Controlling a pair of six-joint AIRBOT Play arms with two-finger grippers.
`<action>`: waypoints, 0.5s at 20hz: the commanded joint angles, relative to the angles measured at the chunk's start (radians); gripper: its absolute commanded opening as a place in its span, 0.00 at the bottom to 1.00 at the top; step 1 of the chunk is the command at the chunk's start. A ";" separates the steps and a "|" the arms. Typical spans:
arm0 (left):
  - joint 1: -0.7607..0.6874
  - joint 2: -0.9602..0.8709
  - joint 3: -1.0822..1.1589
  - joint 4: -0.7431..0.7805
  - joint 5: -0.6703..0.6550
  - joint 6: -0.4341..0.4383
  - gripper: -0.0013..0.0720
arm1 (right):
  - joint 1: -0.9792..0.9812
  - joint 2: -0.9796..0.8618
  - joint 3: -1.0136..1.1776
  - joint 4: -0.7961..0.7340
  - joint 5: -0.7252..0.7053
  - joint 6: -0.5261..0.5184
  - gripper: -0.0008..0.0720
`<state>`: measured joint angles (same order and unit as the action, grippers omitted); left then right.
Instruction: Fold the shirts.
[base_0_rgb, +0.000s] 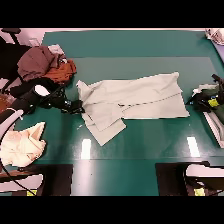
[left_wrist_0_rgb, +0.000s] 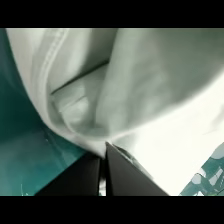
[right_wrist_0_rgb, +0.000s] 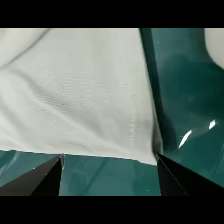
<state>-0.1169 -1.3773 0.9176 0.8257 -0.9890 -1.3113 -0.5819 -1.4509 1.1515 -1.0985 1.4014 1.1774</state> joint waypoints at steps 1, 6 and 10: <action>0.000 0.001 0.032 -0.004 -0.024 0.000 0.06 | 0.002 -0.067 0.000 -0.031 -0.005 -0.018 0.91; 0.000 0.001 0.034 -0.006 -0.044 -0.002 0.06 | 0.016 -0.153 0.000 -0.053 -0.017 -0.020 0.91; 0.000 0.001 0.034 -0.033 -0.040 -0.005 0.06 | 0.110 -0.183 0.000 -0.037 -0.018 -0.019 0.74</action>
<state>-0.1169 -1.3773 0.9497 0.8097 -1.0267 -1.3140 -0.5278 -1.6058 1.1542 -1.1278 1.3991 1.1595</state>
